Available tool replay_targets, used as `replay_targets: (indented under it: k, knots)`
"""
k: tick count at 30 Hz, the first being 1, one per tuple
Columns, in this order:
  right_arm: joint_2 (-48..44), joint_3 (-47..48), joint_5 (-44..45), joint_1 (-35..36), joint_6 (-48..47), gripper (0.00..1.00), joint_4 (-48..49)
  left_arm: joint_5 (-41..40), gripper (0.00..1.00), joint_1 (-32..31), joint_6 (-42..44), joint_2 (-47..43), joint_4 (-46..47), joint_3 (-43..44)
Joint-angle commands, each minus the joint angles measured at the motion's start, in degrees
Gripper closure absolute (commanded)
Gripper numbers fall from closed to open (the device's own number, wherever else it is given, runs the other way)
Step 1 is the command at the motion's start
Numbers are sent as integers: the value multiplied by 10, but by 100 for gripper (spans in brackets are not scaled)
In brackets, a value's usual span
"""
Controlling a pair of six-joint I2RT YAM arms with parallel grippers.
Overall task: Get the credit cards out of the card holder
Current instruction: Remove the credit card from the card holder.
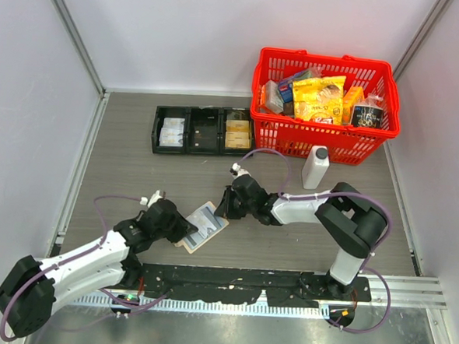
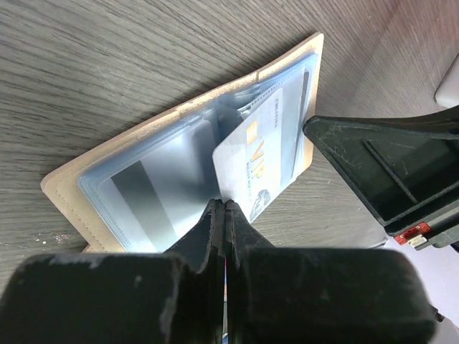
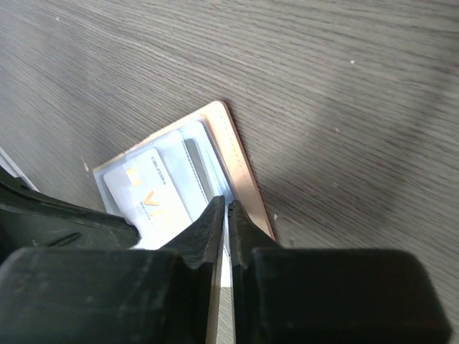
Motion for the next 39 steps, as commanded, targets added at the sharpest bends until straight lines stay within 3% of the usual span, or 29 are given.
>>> replay_targets:
  k: [1,6,13,27,33,39]
  knots:
    - [-41,-10,49,5,-53,87,-104,-16,100,-2,2,-8,-9,2]
    - [-74,19,46,32,-93,80,-88,-17,100,-2,5,-4,-1,2]
    - [-18,65,-11,45,-95,80,-51,-15,100,-2,9,0,2,3]
    - [52,25,8,44,-60,84,-63,-33,100,-2,-1,-40,-28,-6]
    - [46,2,8,44,-49,85,-56,-34,75,-3,-3,-17,-1,-5]
    - [49,5,3,44,-47,85,-53,-28,68,-2,6,22,26,3]
